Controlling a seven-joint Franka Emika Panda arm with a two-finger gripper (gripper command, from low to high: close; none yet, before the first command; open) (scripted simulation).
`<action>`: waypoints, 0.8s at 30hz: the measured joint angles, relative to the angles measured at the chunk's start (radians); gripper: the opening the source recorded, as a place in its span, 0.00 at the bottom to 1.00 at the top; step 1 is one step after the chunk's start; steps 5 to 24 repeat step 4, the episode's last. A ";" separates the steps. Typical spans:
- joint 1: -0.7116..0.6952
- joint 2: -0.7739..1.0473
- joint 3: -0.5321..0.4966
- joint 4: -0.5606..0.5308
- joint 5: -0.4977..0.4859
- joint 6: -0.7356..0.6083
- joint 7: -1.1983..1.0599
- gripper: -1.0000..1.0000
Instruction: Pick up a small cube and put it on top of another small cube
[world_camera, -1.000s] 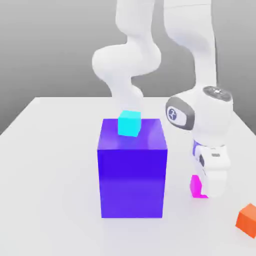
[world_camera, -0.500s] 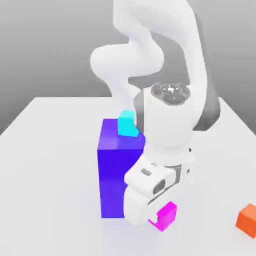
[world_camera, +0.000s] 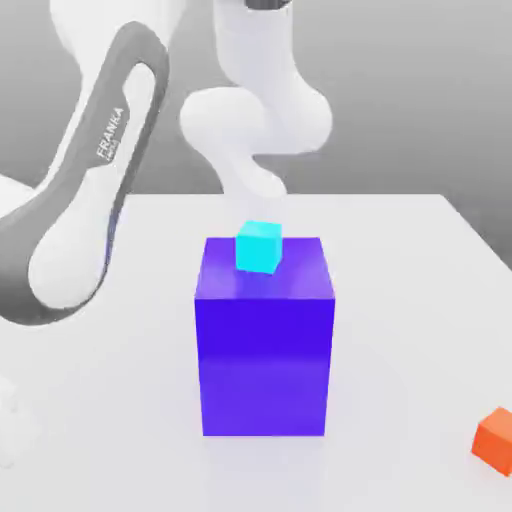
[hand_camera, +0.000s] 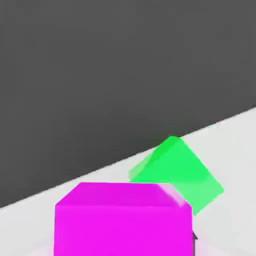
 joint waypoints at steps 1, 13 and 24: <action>0.000 0.000 0.000 0.000 0.000 0.000 0.000 1.00; 0.000 0.000 0.000 0.000 0.000 0.000 0.000 1.00; 0.000 0.000 0.000 0.000 0.000 0.000 0.000 1.00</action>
